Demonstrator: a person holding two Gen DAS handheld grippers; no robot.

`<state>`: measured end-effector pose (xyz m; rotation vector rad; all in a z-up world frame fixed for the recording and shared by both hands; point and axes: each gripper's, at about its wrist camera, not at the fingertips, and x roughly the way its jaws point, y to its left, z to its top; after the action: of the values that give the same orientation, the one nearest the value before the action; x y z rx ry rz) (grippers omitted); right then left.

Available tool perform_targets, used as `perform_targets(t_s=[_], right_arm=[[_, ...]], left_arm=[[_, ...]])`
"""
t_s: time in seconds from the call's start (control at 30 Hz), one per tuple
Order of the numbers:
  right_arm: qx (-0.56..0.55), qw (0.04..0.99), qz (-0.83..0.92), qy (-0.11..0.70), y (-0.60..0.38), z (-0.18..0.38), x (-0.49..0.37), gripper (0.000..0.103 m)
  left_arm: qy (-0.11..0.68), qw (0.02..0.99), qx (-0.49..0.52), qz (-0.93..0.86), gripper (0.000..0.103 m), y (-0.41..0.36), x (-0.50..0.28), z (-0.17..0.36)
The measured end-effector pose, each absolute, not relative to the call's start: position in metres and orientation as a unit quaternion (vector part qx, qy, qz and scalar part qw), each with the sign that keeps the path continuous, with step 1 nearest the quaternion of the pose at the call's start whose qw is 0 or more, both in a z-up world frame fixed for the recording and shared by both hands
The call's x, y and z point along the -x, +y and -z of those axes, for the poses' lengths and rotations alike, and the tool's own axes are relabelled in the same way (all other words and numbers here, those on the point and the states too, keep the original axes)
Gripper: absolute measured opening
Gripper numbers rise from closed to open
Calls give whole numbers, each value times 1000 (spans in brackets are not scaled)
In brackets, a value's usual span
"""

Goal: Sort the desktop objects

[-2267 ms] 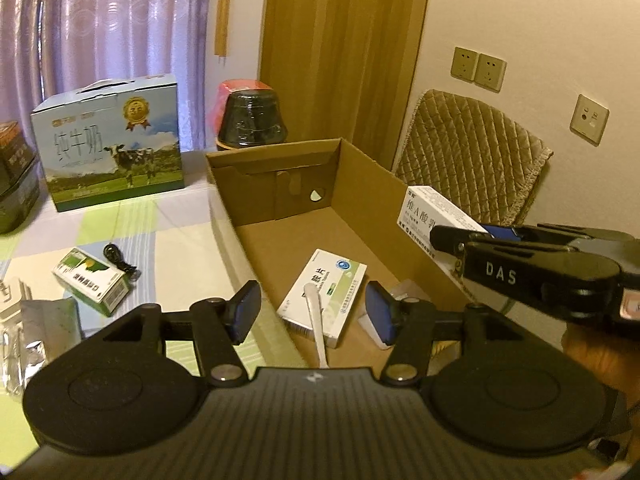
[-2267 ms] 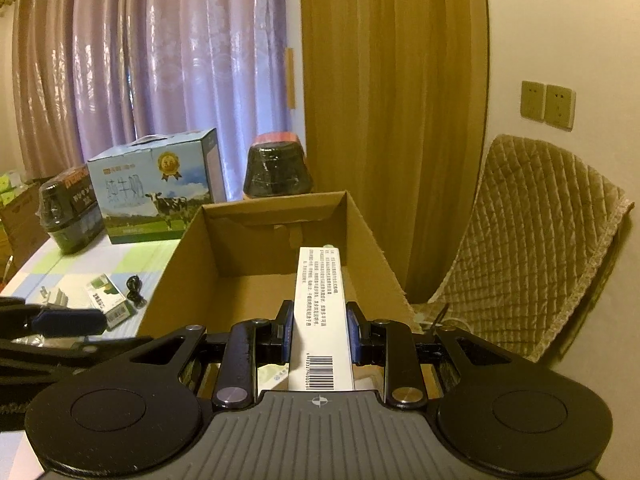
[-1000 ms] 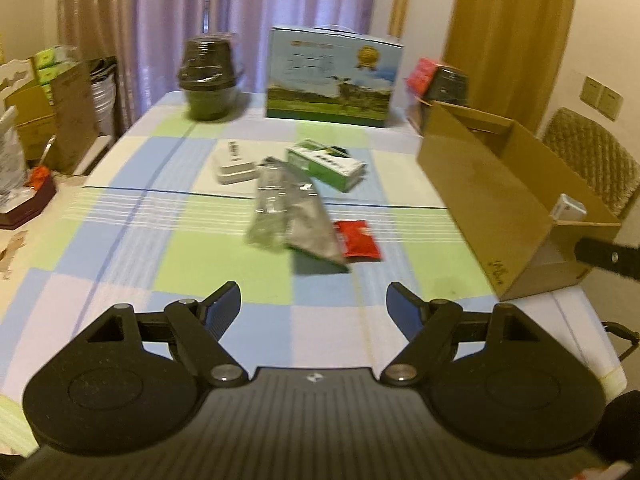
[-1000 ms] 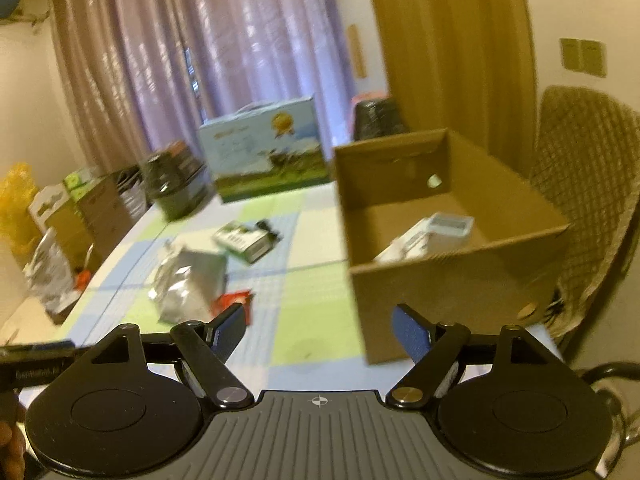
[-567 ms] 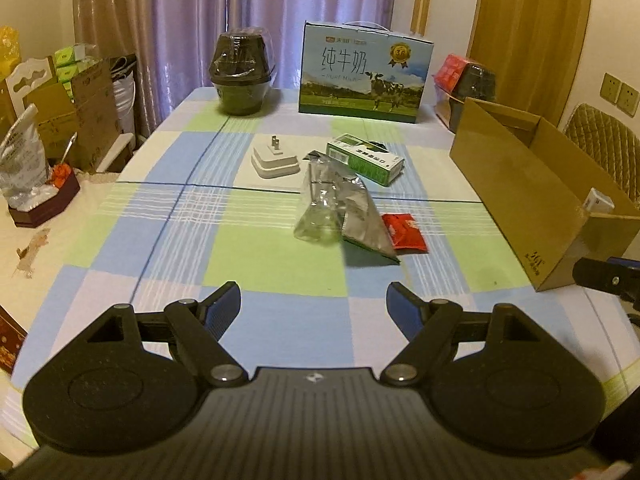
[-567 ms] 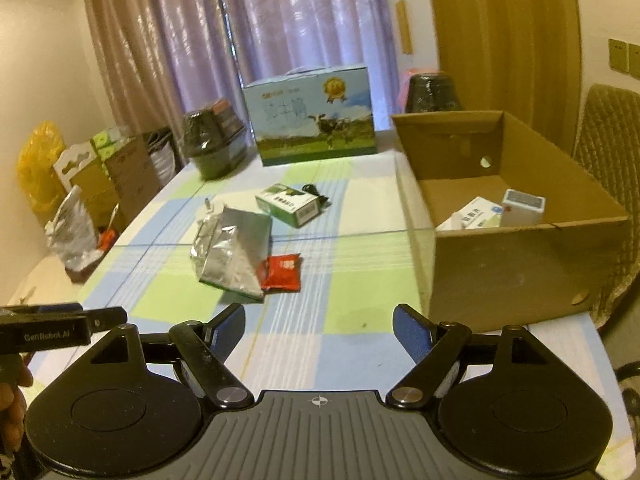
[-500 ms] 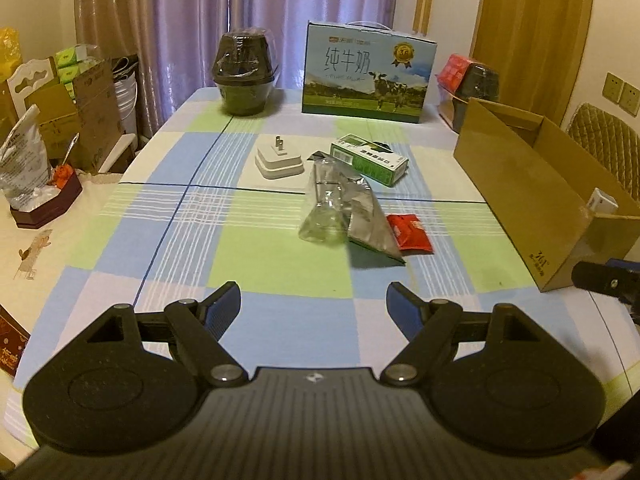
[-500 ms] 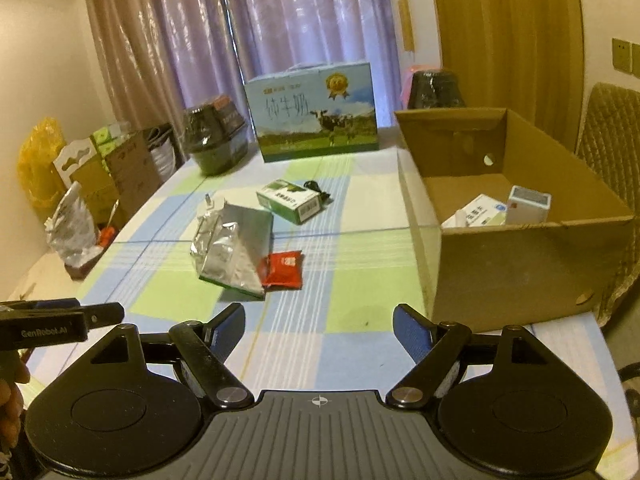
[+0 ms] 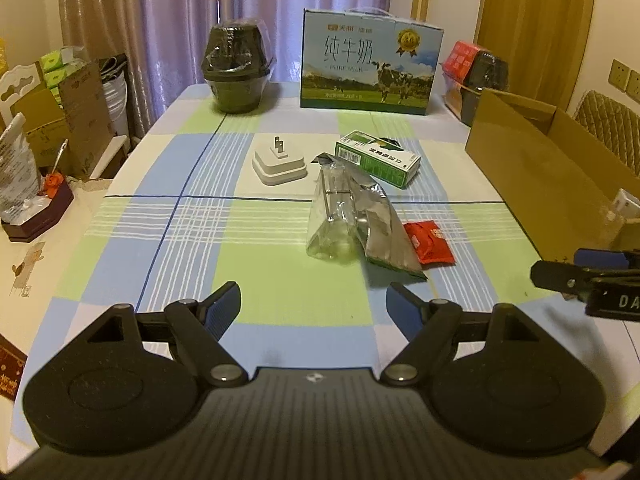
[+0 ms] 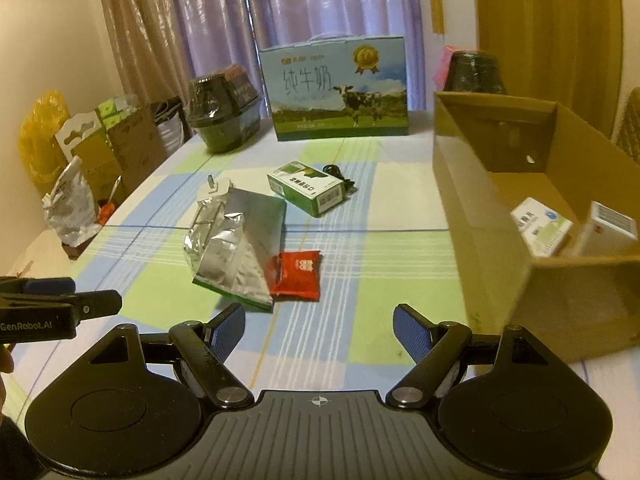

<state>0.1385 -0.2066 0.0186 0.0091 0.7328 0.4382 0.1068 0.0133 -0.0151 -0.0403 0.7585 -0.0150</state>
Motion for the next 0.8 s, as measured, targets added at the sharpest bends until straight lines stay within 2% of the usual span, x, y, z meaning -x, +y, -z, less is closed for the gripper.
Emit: perform_targets(t_s=[0.2,0.37,0.7,0.8], right_arm=[[0,905,-210,369,-195,-2,-166,78],[0,904,-212,373,-187,8,-184,78],[15,896,-219,386,-168,32,-214,78],[16,894,-224,388,-165,37,-220,78]], left_arm=[[368,930,10,12,75,16,-143,21],[368,929,7,33,65,12,-174,25],[385,921,1,61,60,5,-224,53],[387,920,2,67,48,6,-231,58]])
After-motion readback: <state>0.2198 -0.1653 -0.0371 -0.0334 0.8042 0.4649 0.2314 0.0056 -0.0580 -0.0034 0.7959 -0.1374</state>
